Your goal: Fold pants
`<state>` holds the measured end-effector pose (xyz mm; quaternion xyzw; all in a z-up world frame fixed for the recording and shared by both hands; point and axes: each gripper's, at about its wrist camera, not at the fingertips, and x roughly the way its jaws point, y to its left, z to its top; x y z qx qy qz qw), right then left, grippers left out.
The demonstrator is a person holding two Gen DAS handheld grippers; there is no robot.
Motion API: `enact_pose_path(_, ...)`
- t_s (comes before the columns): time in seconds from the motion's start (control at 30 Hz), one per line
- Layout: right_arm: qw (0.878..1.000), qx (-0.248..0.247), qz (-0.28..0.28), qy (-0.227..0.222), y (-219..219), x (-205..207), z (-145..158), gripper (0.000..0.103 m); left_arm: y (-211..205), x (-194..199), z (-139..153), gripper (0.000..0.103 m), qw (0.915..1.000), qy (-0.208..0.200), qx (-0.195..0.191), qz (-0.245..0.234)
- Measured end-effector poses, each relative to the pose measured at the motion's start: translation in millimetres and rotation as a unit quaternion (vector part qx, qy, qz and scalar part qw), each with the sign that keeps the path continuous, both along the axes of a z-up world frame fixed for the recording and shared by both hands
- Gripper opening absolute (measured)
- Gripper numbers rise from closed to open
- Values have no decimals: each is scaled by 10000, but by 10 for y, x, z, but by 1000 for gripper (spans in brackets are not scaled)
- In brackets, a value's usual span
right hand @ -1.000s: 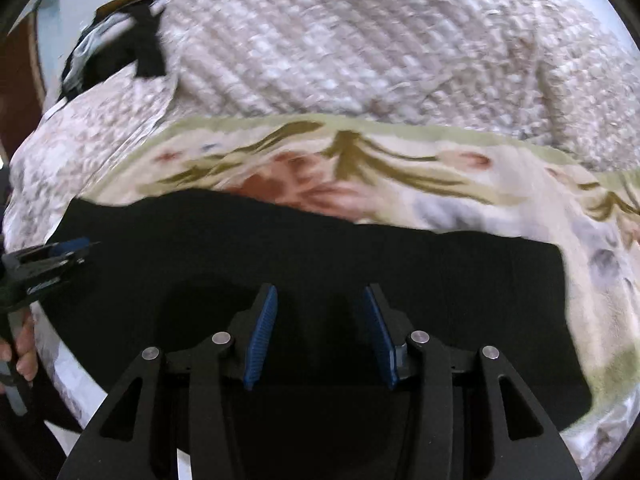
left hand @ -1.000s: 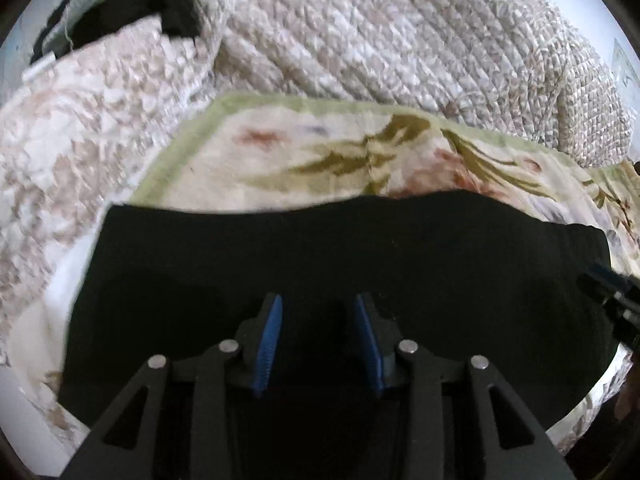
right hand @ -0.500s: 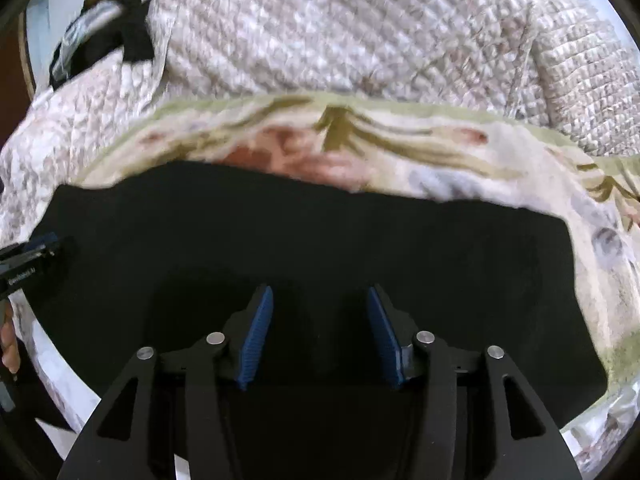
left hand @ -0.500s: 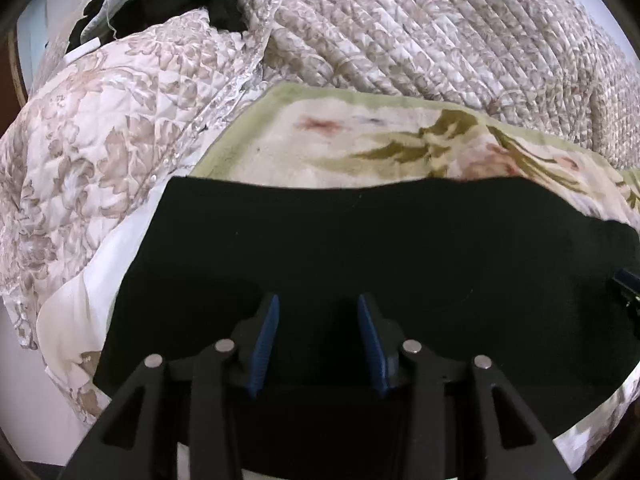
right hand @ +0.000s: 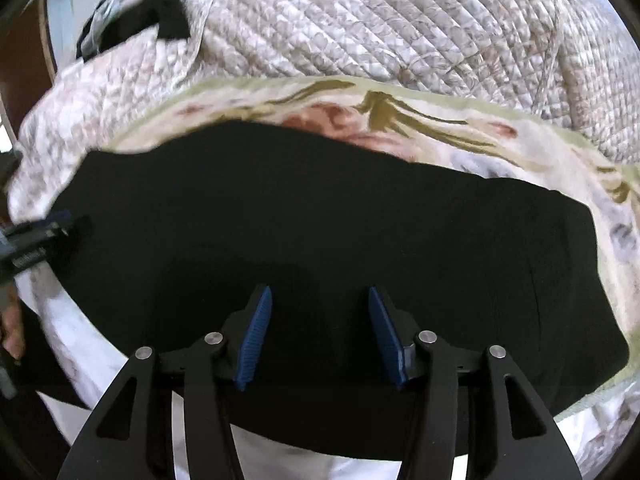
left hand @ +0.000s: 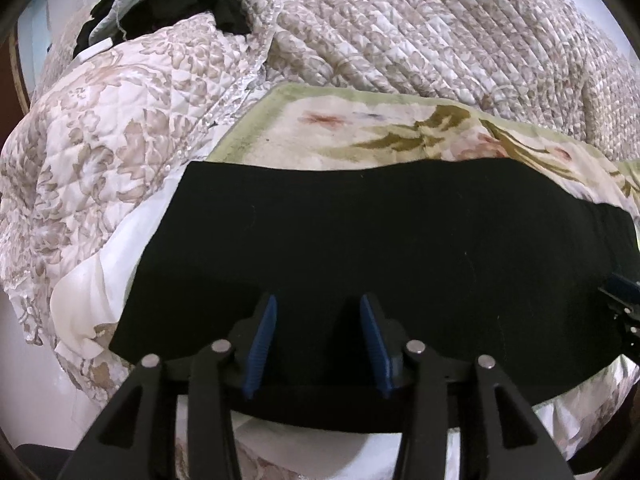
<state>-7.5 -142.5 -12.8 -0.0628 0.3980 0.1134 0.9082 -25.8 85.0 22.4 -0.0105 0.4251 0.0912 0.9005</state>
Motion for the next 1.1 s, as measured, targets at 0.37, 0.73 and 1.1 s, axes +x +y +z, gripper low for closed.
enact_pose_path(0.37, 9999, 113, -47, 60, -13, 47, 17, 66, 376, -194, 108, 49, 9985, -125, -291, 454)
enact_pose_path(0.73, 9996, 269, -54, 73, -14, 57, 24, 66, 858, -642, -88, 50, 9774, 23, -1792, 1118)
enact_pose_path(1.1, 9994, 341, -71, 70, -23, 54, 32, 66, 974, -552, -49, 50, 9694, -471, -1937, 1435)
